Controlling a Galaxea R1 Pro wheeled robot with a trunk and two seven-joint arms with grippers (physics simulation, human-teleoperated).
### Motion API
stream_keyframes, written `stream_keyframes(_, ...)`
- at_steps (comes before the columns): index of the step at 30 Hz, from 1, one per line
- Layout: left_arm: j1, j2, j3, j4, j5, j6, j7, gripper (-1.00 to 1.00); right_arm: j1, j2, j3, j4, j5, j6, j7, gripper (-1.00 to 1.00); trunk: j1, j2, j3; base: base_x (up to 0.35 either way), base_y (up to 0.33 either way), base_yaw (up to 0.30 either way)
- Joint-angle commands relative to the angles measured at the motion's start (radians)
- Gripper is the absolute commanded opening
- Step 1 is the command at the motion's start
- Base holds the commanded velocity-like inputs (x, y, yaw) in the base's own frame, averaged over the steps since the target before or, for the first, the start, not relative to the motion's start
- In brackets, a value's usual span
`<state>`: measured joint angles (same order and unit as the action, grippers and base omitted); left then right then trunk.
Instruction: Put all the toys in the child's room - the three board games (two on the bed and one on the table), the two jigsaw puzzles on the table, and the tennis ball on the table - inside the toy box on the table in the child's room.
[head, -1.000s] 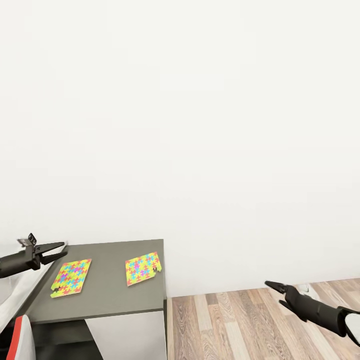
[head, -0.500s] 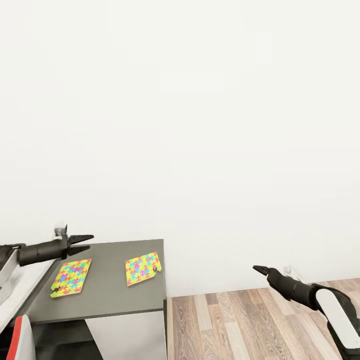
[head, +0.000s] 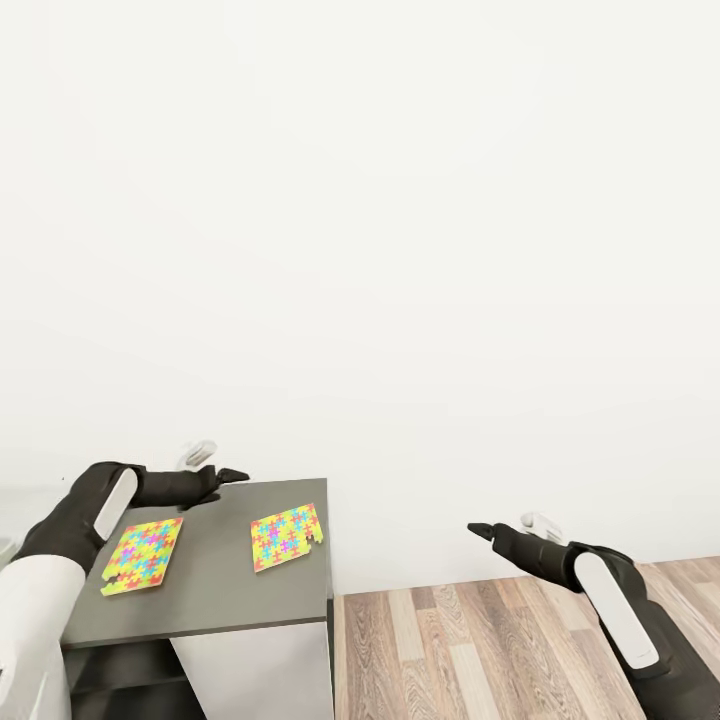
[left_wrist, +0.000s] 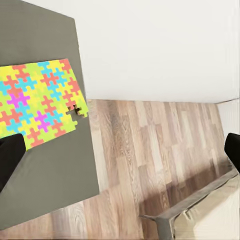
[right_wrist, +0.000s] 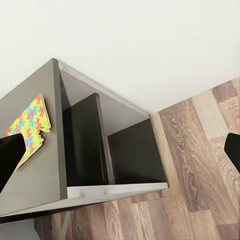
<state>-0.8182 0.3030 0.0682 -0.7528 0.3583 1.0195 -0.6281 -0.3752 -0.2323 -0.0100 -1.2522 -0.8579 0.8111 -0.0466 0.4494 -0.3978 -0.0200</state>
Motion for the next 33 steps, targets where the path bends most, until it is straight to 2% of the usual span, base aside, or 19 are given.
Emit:
stream_keyframes(1, -0.002, -0.008, 0.002, 0.000, -0.004, 0.004, 0.033, 1.00, -0.001, 0.000, 0.001, -0.001, -0.007, 0.005, -0.007, 1.00, 0.001, -0.002, -0.002, 0.000, 0.000, 0.000)
stream_keyframes(4, -0.007, -0.016, 0.002, -0.001, -0.004, 0.002, 0.076, 1.00, -0.002, 0.003, 0.005, -0.001, -0.008, 0.005, -0.010, 1.00, 0.001, -0.002, -0.002, 0.000, 0.000, 0.000)
stream_keyframes(6, -0.011, -0.019, 0.002, -0.001, -0.004, -0.001, 0.094, 1.00, -0.003, 0.018, 0.008, -0.001, -0.007, 0.005, -0.012, 1.00, 0.001, -0.002, -0.002, 0.000, 0.000, 0.000)
stream_keyframes(10, -0.013, -0.019, 0.001, -0.001, -0.004, -0.001, 0.104, 1.00, -0.004, 0.054, 0.010, -0.002, -0.001, 0.005, -0.013, 1.00, 0.001, -0.002, -0.002, 0.000, 0.000, 0.000)
stream_keyframes(13, -0.013, -0.019, -0.001, -0.001, -0.004, -0.002, 0.106, 1.00, -0.004, 0.064, 0.010, -0.004, 0.010, 0.006, -0.013, 1.00, 0.001, -0.002, -0.002, 0.000, 0.000, 0.000)
stream_keyframes(25, -0.013, -0.021, -0.001, -0.001, -0.004, -0.005, 0.107, 1.00, -0.004, 0.068, 0.012, -0.005, 0.022, 0.006, -0.011, 1.00, 0.001, -0.002, -0.002, 0.085, 0.000, 0.000)
stream_keyframes(33, -0.013, -0.021, -0.003, 0.002, -0.007, -0.010, 0.110, 1.00, -0.004, 0.068, 0.041, -0.006, 0.022, 0.005, -0.007, 1.00, 0.001, -0.002, -0.002, 0.111, 0.021, 0.000)
